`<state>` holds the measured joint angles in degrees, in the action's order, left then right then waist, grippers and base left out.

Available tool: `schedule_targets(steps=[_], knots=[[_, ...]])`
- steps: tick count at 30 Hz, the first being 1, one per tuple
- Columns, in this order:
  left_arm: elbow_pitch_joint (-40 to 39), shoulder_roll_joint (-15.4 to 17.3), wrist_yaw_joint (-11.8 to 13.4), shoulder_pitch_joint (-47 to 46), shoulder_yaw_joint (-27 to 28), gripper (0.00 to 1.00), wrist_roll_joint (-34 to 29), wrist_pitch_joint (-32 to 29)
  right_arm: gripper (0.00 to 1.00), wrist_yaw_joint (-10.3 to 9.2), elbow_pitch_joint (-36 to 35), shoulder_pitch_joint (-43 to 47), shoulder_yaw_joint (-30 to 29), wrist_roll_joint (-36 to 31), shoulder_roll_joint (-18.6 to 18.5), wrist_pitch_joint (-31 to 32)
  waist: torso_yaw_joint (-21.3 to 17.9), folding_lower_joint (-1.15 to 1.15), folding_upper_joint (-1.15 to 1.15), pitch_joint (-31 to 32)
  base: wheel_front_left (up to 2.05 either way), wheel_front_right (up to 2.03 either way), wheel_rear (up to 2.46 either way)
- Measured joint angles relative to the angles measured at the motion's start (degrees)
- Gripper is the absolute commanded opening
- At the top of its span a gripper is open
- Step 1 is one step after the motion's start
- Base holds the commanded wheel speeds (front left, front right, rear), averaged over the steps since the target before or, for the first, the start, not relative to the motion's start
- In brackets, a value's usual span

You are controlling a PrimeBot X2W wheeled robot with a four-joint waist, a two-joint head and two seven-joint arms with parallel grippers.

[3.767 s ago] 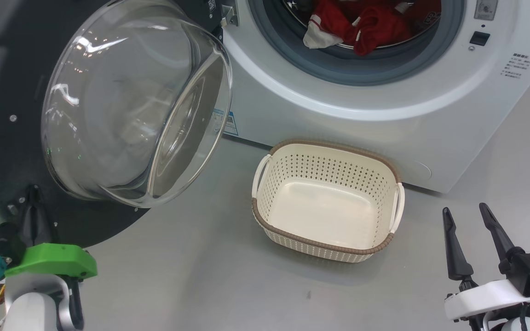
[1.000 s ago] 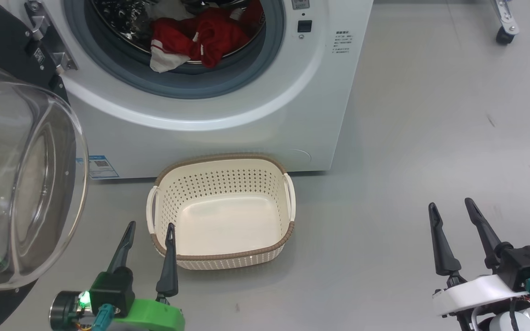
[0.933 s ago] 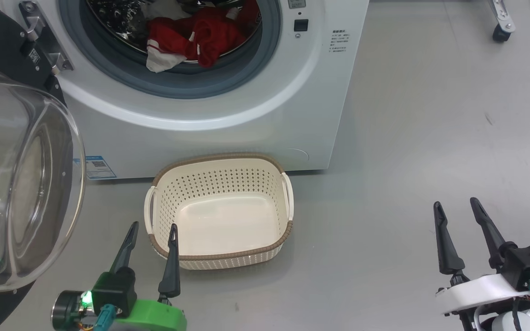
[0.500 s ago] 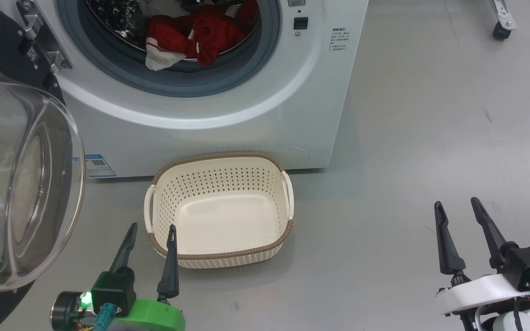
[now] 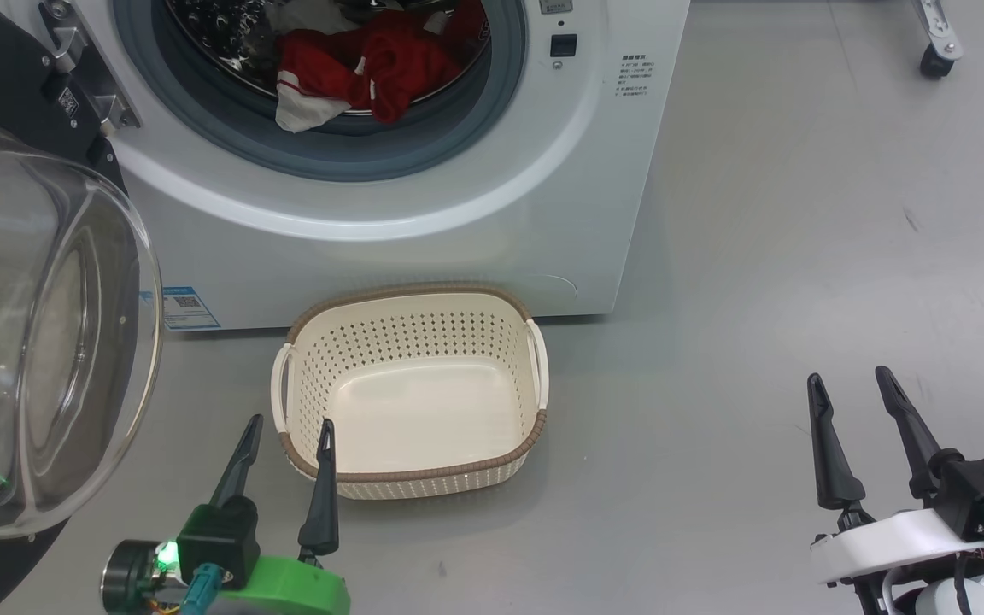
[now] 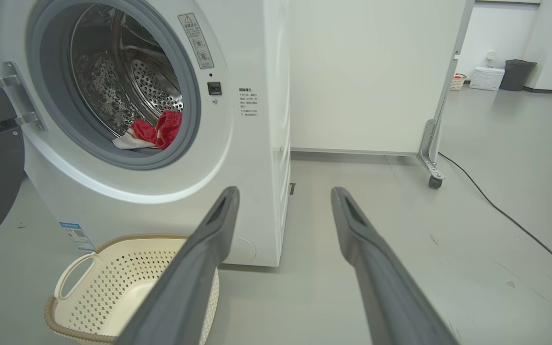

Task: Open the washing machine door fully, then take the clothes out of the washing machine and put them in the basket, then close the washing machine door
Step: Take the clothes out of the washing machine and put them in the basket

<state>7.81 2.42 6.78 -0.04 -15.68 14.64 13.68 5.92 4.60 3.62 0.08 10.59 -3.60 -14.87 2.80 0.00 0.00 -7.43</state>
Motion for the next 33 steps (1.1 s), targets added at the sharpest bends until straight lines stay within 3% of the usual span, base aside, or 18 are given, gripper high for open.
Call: schedule_targets(steps=[14,33], knots=[[-0.82,0.03,0.0,-0.52,-0.58,1.0,-0.29,0.02,1.0,0.07,-0.1,0.01,-0.19,-0.01,0.09,0.0,-0.49,0.0,0.0,0.44,0.35,-0.35,0.0],[-0.96,0.09,0.0,-0.52,0.96,1.0,-0.21,0.08,1.0,0.08,-0.13,0.02,-0.43,-0.01,0.25,0.0,-0.74,0.0,0.0,-0.06,0.89,-0.89,0.0]])
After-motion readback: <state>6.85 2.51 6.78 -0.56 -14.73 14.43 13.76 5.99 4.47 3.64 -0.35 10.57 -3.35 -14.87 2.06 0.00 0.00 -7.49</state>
